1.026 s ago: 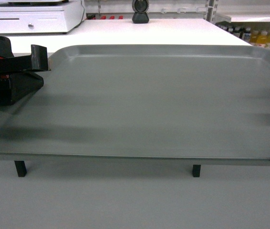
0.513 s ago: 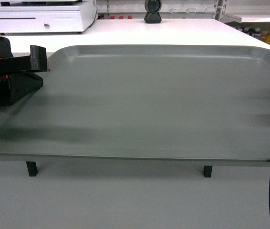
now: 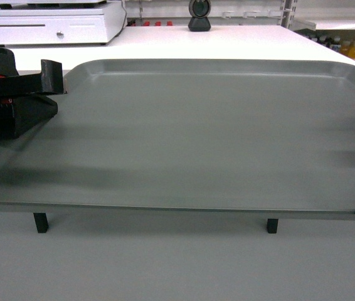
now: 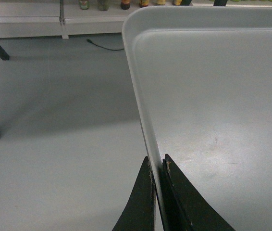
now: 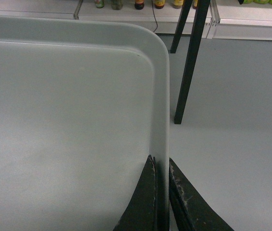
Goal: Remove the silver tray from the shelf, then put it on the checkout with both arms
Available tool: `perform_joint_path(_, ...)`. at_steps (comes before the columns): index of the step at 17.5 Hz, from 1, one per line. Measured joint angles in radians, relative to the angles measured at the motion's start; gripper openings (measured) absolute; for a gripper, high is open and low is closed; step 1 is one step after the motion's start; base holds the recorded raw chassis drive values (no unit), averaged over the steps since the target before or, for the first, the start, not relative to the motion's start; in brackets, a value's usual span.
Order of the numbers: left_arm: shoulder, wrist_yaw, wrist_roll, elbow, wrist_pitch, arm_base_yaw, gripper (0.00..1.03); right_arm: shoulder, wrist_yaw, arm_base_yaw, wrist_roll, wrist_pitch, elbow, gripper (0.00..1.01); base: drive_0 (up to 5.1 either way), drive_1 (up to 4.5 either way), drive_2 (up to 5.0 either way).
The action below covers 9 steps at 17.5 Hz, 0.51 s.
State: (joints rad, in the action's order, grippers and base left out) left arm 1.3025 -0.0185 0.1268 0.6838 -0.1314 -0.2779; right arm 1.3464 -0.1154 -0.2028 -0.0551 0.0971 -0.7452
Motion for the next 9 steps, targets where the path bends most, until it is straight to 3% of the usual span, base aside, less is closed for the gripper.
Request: perform_joint_path(9, 0.0, 0.0, 0.0, 0.0, -0.003, 0.0, 0.03, -0.001, 0.0, 0.001, 0.0, -0.002, 0.0, 0.03, 0.1, 4.41, -4.1)
